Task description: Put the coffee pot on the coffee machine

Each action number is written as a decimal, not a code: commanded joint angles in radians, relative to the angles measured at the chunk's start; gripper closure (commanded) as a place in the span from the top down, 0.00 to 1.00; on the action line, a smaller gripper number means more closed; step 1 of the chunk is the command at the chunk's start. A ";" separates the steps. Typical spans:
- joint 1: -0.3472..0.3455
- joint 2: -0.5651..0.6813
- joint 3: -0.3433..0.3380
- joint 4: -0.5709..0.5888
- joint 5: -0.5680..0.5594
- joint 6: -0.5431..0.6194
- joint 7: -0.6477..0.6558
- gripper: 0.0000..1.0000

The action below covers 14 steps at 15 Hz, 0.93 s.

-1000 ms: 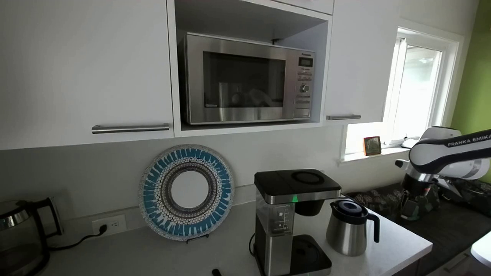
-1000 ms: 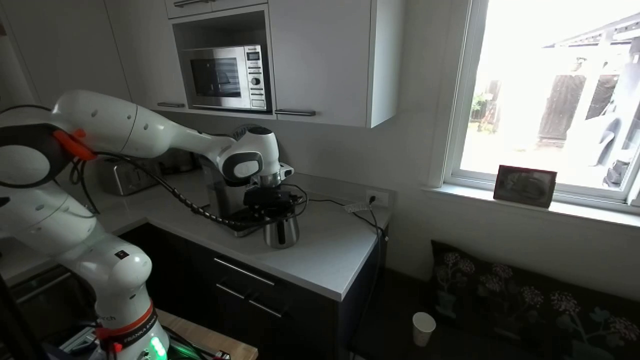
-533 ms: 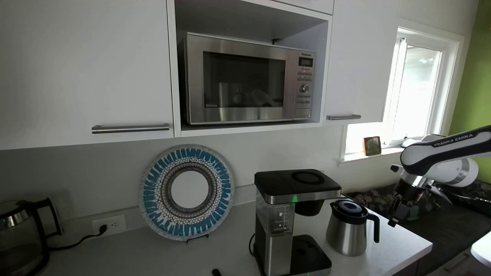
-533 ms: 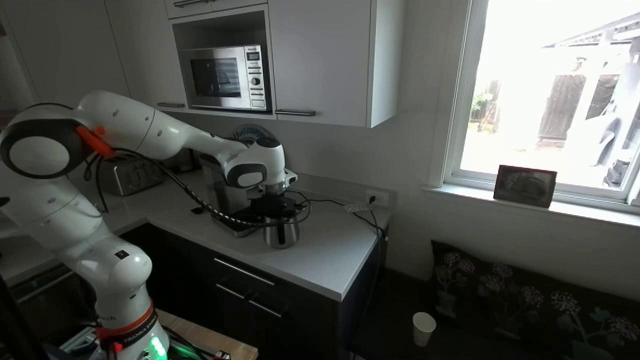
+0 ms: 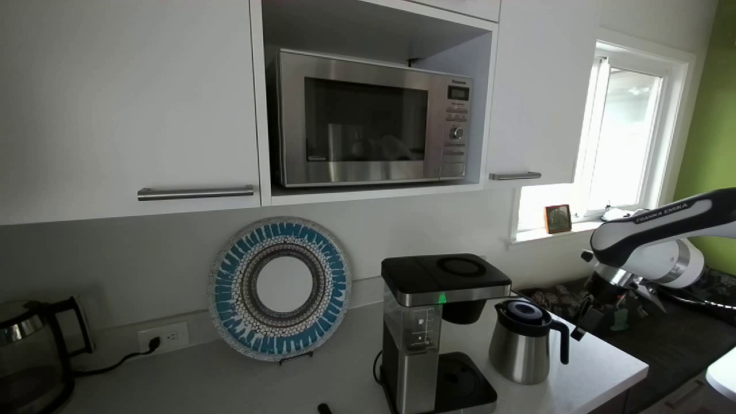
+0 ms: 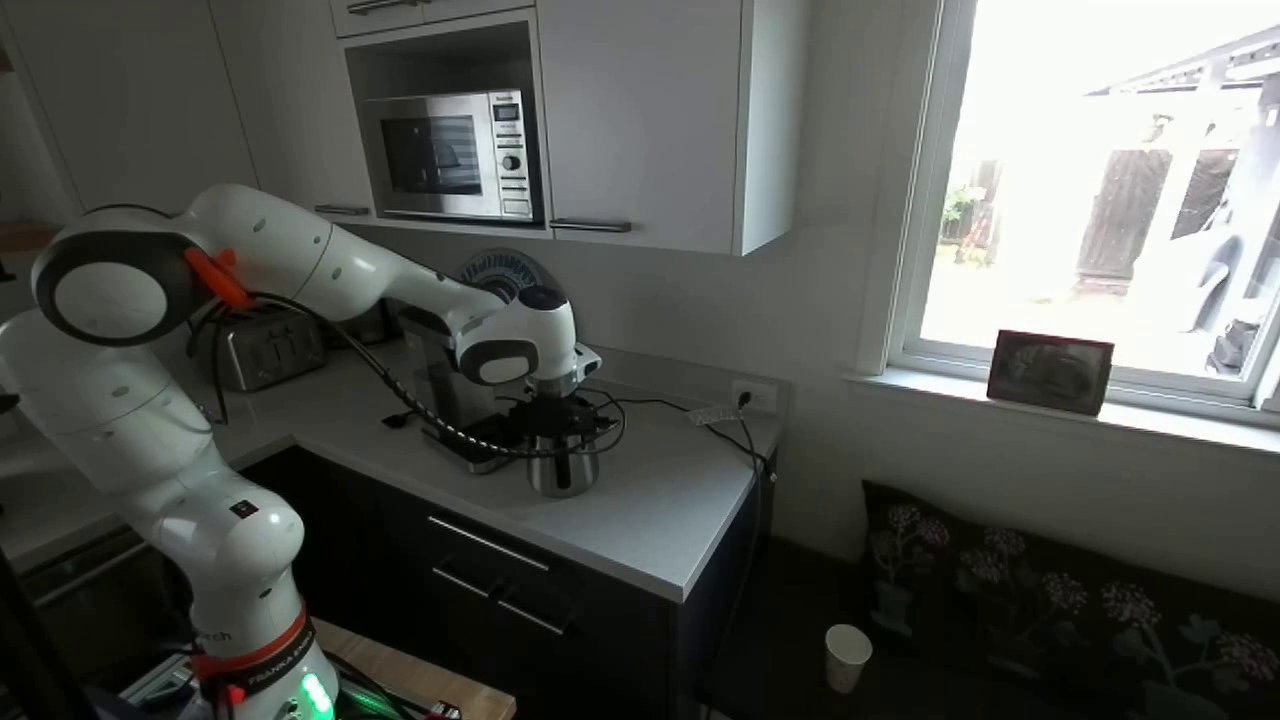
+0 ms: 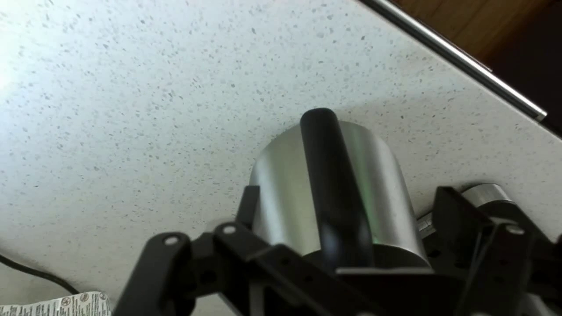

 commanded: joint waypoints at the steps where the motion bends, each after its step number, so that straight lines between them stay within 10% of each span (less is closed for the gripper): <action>1: -0.009 0.021 0.009 0.012 0.084 -0.009 -0.067 1.00; 8: -0.009 0.062 -0.005 0.019 0.322 -0.026 -0.294 1.00; 14: -0.043 0.119 0.014 0.044 0.460 -0.034 -0.434 0.42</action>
